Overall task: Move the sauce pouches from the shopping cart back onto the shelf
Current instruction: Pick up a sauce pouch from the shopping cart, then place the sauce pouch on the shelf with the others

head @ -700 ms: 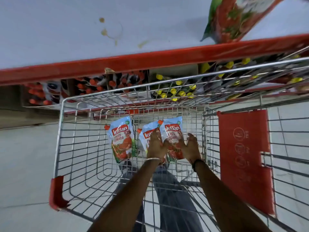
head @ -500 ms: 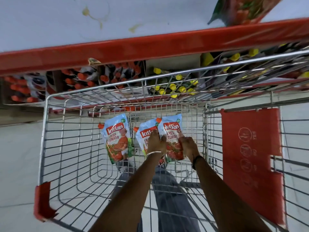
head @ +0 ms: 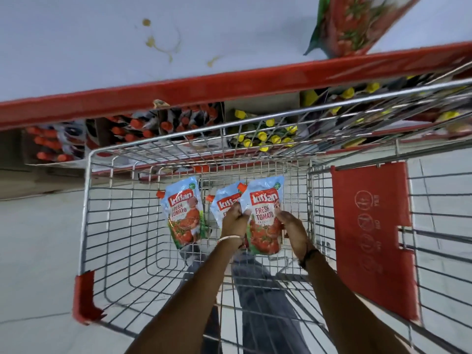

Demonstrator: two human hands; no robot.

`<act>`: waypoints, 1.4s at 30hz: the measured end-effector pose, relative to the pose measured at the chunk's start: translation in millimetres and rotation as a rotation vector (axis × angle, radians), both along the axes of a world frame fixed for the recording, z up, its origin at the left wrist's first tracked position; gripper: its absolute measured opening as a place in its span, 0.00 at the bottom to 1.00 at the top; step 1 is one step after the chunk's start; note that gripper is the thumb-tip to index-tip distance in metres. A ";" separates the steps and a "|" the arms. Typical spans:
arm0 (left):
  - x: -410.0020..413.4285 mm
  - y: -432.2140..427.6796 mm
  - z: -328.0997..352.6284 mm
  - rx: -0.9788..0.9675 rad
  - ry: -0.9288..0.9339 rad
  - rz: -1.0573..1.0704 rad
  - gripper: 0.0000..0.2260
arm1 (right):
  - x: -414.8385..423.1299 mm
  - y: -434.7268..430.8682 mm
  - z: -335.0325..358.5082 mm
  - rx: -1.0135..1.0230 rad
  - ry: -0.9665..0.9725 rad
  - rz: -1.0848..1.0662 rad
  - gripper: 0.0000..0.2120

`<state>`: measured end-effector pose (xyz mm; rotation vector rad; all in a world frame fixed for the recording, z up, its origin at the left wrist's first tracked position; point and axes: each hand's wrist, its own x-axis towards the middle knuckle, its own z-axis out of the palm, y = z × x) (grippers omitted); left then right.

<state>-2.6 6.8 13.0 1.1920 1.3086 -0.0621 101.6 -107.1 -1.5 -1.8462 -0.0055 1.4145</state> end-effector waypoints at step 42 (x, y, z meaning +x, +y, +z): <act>35.4 201.2 313.6 0.629 -0.698 0.183 0.05 | 28.9 224.5 317.0 0.840 -0.512 -0.243 0.09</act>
